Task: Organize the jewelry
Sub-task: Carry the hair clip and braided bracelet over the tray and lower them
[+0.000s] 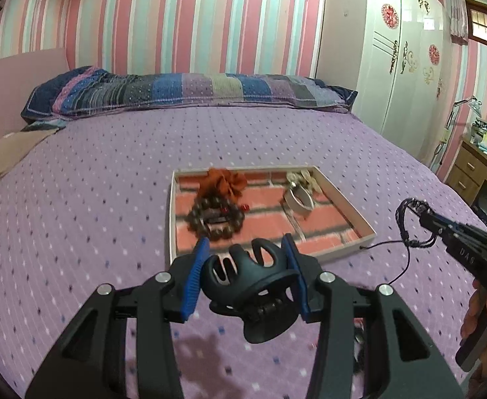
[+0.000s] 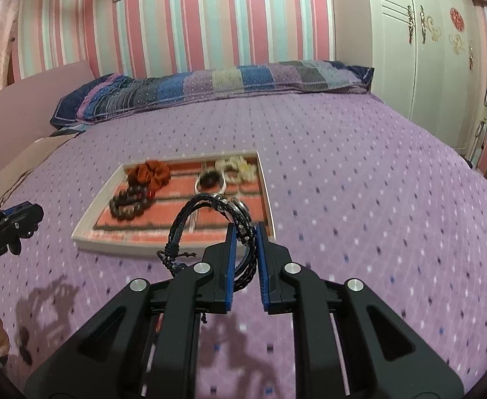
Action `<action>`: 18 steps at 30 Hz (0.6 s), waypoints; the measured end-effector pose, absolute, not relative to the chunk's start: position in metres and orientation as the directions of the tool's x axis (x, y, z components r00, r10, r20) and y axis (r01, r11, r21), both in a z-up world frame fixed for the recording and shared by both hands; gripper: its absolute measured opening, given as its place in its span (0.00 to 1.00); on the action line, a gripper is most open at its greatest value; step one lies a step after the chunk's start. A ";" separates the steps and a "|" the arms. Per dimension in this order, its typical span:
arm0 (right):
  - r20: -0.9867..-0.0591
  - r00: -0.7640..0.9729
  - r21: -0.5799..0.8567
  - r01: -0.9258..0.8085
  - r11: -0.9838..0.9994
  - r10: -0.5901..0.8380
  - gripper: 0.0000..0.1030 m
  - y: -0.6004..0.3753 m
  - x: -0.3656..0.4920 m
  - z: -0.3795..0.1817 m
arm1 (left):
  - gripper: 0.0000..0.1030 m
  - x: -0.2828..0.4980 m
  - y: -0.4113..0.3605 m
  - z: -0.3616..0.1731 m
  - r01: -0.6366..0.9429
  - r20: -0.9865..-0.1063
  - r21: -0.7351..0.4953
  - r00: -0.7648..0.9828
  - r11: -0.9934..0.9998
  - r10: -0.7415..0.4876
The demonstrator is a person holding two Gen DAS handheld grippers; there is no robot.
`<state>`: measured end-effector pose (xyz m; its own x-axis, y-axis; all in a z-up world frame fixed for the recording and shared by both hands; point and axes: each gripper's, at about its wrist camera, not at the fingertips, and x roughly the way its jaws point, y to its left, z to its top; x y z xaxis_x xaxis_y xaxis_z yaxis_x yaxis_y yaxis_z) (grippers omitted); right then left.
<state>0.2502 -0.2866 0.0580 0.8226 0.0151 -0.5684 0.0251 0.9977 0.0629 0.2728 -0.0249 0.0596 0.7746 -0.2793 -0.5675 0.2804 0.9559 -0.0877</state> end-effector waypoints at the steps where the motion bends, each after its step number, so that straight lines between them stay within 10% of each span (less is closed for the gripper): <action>1: -0.566 0.824 0.061 0.026 0.998 0.013 0.12 -0.286 0.259 0.062 | 0.44 0.279 -0.026 0.062 0.280 -0.564 -0.078 0.779 0.957 -0.274; 18: -0.682 0.728 -0.029 0.071 0.997 -0.071 0.12 -0.272 0.391 0.008 | 0.44 0.410 -0.019 0.013 0.209 -0.688 -0.103 0.691 0.972 -0.221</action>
